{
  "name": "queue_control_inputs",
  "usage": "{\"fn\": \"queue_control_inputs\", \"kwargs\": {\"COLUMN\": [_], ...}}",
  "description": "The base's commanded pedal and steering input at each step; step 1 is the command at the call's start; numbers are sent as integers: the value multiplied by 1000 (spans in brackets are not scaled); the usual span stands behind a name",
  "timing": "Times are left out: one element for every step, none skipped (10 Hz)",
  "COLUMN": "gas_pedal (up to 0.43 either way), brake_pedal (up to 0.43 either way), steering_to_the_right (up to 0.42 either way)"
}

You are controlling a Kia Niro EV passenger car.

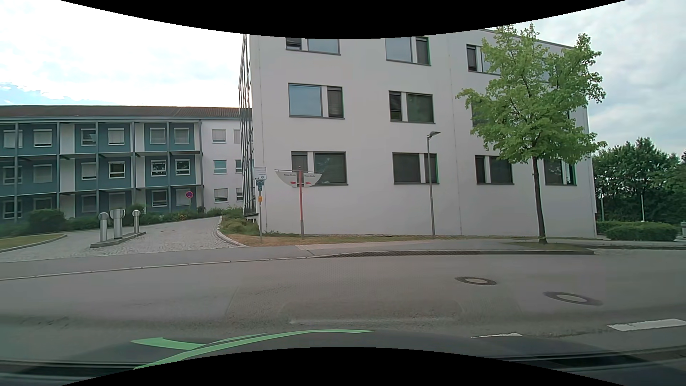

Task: Follow the waypoints while adhering to traffic rules and regulations

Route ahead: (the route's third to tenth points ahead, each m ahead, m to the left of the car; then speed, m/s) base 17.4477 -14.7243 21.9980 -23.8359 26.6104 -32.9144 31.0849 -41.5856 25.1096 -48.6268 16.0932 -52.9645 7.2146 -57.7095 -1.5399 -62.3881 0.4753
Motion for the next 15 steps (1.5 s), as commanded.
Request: {"fn": "queue_control_inputs", "kwargs": {"gas_pedal": [0,0,0,0,0,0,0,0,0,0,0,8,20,28,47], "brake_pedal": [18,0,0,0,0,0,0,0,0,0,0,0,0,0,0], "steering_to_the_right": [204,207,210,214,218,223,228,231,232,232,232,232,232,233,235]}}
